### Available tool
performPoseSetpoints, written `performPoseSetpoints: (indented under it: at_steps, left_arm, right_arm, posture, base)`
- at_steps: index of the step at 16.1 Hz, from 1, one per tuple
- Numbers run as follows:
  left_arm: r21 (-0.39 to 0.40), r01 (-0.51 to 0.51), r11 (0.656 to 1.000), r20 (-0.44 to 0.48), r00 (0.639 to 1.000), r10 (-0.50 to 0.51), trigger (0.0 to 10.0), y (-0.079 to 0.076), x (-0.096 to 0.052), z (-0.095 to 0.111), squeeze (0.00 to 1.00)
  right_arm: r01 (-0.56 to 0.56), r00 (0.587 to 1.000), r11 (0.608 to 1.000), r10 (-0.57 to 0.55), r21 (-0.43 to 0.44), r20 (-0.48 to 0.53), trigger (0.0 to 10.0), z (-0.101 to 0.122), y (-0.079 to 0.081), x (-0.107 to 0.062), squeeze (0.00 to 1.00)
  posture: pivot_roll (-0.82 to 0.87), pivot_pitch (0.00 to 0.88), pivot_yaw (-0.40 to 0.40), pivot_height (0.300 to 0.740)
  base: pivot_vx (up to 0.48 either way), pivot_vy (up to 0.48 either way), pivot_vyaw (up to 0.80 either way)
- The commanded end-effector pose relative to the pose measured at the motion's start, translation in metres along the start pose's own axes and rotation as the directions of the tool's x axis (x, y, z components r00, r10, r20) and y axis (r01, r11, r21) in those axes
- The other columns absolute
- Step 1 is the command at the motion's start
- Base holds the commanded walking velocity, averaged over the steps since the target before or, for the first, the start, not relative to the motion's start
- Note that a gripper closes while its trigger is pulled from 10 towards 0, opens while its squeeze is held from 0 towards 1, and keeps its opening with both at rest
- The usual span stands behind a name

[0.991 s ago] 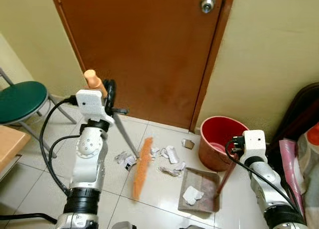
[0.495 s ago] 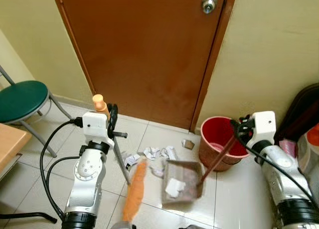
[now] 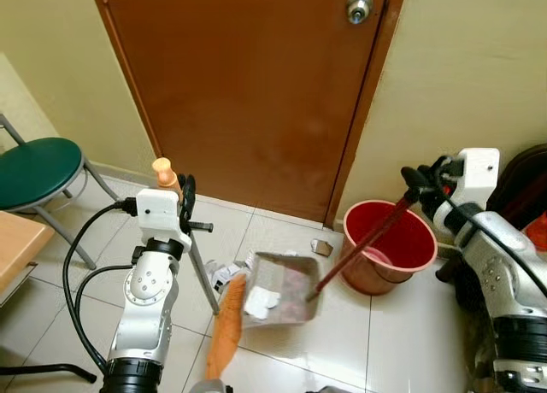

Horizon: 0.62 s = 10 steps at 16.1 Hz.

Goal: Sweep floor

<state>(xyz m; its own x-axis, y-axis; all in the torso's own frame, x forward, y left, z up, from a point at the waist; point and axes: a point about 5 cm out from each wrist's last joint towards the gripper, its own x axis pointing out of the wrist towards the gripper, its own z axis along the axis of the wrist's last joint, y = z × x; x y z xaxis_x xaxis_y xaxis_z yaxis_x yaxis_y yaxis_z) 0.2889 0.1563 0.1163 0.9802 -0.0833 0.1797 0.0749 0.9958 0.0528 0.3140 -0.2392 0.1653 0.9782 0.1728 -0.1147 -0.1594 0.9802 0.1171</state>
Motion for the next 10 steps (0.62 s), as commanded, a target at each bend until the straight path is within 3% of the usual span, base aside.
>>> performPoseSetpoints:
  at_steps: [1, 4, 10]
  left_arm:
    - [0.016, -0.002, 1.0, 0.044, 0.999, 0.001, 10.0, 0.002, 0.006, 0.009, 0.0]
    - [0.018, -0.005, 1.0, 0.037, 0.999, 0.004, 10.0, 0.002, 0.008, 0.007, 0.0]
    - [-0.001, -0.013, 1.0, 0.024, 1.0, 0.013, 10.0, -0.001, 0.006, 0.003, 0.0]
  right_arm:
    - [0.01, 0.997, 1.0, -0.01, 0.002, 0.08, 10.0, 0.026, -0.003, -0.002, 0.0]
    - [0.076, 0.983, 0.997, -0.079, 0.023, 0.164, 10.0, 0.056, -0.015, -0.001, 0.0]
    - [0.244, 0.891, 0.97, -0.234, 0.025, 0.39, 10.0, 0.133, -0.049, -0.005, 0.0]
  posture:
    - [-0.06, 0.0, 0.001, 0.74]
    - [-0.07, 0.0, 0.008, 0.74]
    - [-0.07, 0.0, -0.005, 0.74]
  base:
    - [0.0, 0.0, 0.0]
    - [0.0, 0.0, 0.0]
    - [0.0, 0.0, 0.0]
